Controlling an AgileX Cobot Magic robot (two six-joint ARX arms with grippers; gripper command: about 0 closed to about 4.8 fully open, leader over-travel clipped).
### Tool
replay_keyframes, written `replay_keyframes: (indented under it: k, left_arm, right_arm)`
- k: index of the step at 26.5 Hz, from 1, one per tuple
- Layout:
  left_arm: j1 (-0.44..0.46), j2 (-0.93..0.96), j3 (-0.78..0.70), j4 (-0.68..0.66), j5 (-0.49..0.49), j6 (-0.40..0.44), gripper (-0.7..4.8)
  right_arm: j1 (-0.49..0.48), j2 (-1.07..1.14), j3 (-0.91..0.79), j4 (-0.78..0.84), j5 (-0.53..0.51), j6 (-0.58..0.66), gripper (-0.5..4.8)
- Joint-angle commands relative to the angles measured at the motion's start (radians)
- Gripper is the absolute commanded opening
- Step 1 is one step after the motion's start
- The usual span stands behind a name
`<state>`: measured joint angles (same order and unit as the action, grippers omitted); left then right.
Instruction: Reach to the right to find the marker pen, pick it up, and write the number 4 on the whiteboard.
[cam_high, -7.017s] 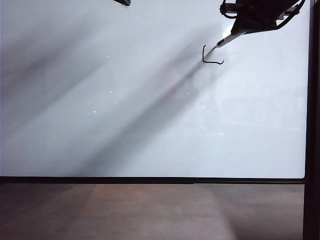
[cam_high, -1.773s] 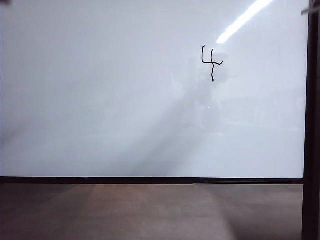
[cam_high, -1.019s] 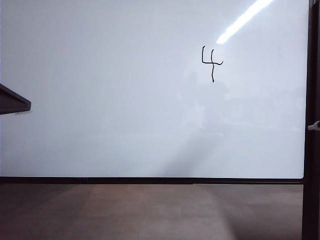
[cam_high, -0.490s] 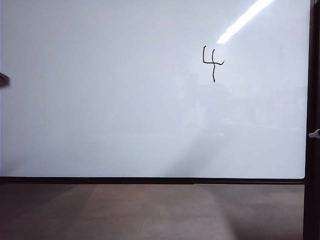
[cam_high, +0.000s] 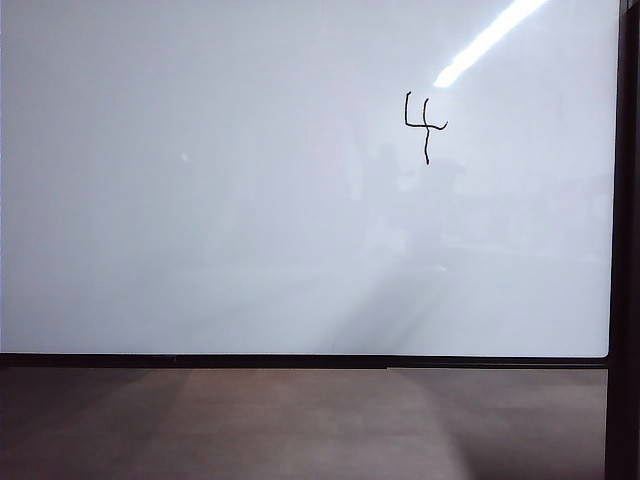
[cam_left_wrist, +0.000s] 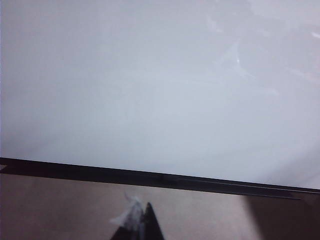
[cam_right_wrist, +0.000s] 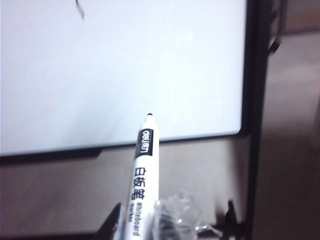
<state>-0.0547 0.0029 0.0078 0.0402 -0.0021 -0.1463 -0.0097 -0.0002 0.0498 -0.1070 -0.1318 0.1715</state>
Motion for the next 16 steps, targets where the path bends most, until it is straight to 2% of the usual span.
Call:
replay_keyframes:
  k: [1,6,10,16]
  left_arm:
    - [0.001,0.001,0.001,0.005,0.003,0.008,-0.05]
    - [0.000,0.001,0.001,0.005,0.005,0.008,-0.05]
    - [0.000,0.001,0.001,0.005,0.005,0.008,-0.05]
    - [0.000,0.001,0.001,0.005,0.005,0.008,-0.05]
  right_arm:
    - [-0.008,0.003,0.004,0.022,-0.001,0.004,-0.01]
    - [-0.009,0.003,-0.027,0.037,-0.001,0.004,-0.01]
    - [-0.008,0.002,-0.045,-0.050,-0.001,0.004,-0.01]
    - [-0.010,0.003,-0.045,-0.053,-0.001,0.004,-0.01]
